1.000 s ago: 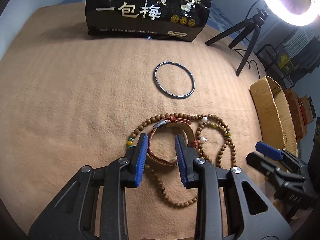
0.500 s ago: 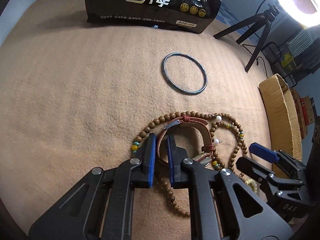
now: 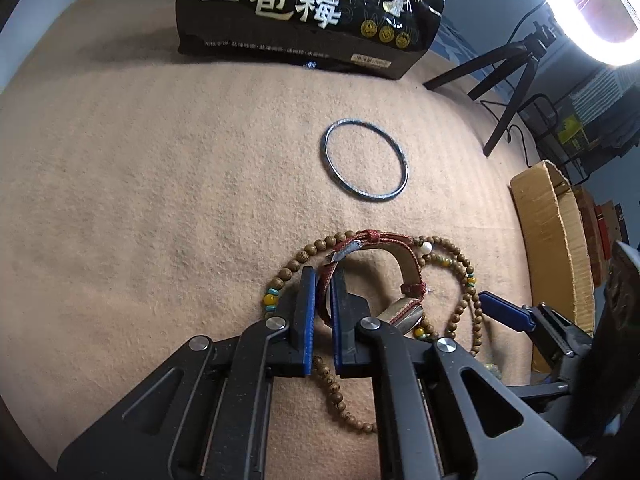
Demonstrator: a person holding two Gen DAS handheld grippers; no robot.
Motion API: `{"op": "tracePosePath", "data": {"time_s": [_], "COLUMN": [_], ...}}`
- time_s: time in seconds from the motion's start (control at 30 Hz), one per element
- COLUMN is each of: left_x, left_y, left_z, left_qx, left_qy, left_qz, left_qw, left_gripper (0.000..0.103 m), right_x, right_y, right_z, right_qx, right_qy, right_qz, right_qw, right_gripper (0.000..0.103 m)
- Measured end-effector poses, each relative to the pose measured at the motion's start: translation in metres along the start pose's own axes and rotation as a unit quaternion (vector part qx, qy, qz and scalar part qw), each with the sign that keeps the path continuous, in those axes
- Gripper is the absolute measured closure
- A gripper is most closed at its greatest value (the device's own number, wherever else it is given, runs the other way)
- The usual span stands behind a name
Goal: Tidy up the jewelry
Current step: 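Close the left tool on the red-strap watch while the right tool grasps the wooden bead strand, then carry the watch and bead strand into the box while both tools open to release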
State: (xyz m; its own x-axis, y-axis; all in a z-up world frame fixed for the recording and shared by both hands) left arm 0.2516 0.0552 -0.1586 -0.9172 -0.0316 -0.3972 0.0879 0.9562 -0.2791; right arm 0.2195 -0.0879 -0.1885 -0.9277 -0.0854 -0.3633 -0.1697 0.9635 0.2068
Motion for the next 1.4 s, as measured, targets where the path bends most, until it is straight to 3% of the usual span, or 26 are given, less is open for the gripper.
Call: {"op": "tracePosePath", "data": {"time_s": [0.1, 0.2, 0.27, 0.33, 0.43, 0.6, 0.77, 1.1, 1.4], "left_x": [-0.002, -0.004, -0.005, -0.006, -0.007, -0.007, -0.007, -0.004, 0.0], "left_y": [0.002, 0.005, 0.006, 0.008, 0.008, 0.003, 0.003, -0.006, -0.036], "left_z": [-0.006, -0.015, -0.02, -0.025, -0.033, -0.044, -0.062, -0.097, -0.125], "left_qx": [0.003, 0.001, 0.002, 0.002, 0.0, -0.001, -0.001, 0.002, 0.016], "left_qy": [-0.007, -0.017, -0.022, -0.027, -0.035, -0.047, -0.064, -0.093, -0.114], "left_qz": [-0.005, -0.007, -0.01, -0.012, -0.012, -0.01, -0.012, -0.006, 0.019], "left_qw": [1.0, 0.9998, 0.9997, 0.9996, 0.9993, 0.9988, 0.9979, 0.9957, 0.9931], "left_gripper": [0.098, 0.098, 0.098, 0.098, 0.098, 0.098, 0.098, 0.098, 0.098], "right_x": [0.0, 0.0, -0.001, -0.002, -0.003, -0.008, -0.015, -0.02, -0.018], "right_y": [0.005, 0.009, 0.012, 0.012, 0.011, 0.007, 0.01, 0.014, 0.007], "right_z": [0.004, 0.007, 0.006, 0.004, 0.002, -0.01, -0.043, -0.11, -0.18], "right_qx": [0.019, 0.034, 0.038, 0.028, 0.015, -0.019, -0.047, -0.061, -0.055], "right_qy": [0.0, -0.004, -0.007, -0.004, 0.002, -0.001, -0.032, -0.099, -0.17], "right_qz": [-0.018, -0.033, -0.042, -0.042, -0.035, -0.009, 0.005, 0.013, 0.02], "right_qw": [1.0, 0.999, 0.998, 0.999, 0.999, 1.0, 0.998, 0.993, 0.984], "right_gripper": [0.02, 0.029, 0.043, 0.071, 0.091, 0.092, 0.092, 0.092, 0.092]}}
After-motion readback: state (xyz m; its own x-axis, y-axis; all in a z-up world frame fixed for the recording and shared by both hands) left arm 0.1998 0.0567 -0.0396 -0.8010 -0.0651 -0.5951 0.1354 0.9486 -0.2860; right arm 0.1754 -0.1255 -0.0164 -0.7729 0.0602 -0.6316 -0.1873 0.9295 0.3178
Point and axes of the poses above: each gripper's, at about its wrist camera, not at the fingertips, and z roughly the way its jaws point, y to its left, x to its underside, the point moved 2 cm from there along z, roughly the way its jaws point, and after that the axes turned 9 degrees about z, right-handed, at the moved point
